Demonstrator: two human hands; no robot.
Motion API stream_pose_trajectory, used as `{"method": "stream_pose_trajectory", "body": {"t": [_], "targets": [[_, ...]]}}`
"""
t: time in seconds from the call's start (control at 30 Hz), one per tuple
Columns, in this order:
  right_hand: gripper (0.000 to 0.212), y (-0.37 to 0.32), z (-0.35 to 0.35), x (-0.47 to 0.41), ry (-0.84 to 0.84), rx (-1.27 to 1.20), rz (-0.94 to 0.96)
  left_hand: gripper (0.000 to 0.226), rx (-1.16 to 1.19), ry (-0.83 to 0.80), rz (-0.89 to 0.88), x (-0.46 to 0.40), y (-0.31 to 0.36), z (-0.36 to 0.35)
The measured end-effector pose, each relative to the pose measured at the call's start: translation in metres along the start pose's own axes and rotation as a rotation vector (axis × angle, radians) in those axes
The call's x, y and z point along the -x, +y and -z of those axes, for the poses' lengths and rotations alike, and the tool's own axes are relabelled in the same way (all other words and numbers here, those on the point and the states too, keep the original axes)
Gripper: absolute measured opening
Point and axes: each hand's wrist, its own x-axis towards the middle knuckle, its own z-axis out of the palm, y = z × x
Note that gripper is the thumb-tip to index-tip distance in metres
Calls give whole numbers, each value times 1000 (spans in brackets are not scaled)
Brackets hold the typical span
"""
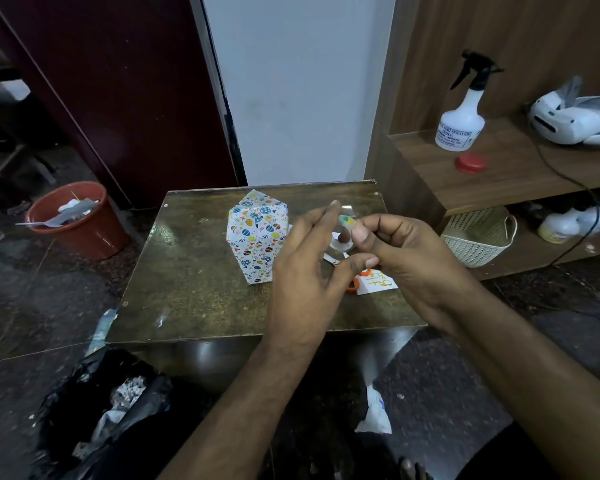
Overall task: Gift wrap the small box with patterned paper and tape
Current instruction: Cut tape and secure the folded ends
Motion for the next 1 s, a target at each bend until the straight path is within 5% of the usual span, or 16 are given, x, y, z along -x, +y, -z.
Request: {"method": "stream_pose_trajectory", "body": {"t": [0.27,0.43,0.57,0.7,0.83,1.0], "targets": [[45,0,0,-4,-10,41,-64,57,-20,-15,-3,-6,-14,2],[27,-1,3,-9,97,130,-50,62,-61,-68,-34,-4,-12,-4],[18,1,8,-12,183,291,80,68,82,-179,115,-2,-15,-7],[17,4,8,-13,241,316,143,40,270,-344,364,-2,-14,-12],[16,4,9,-14,243,301,173,22,496,-349,544,-4,-12,-12],[16,5,7,-15,237,323,185,19,553,-281,557,-5,-8,-12]]}}
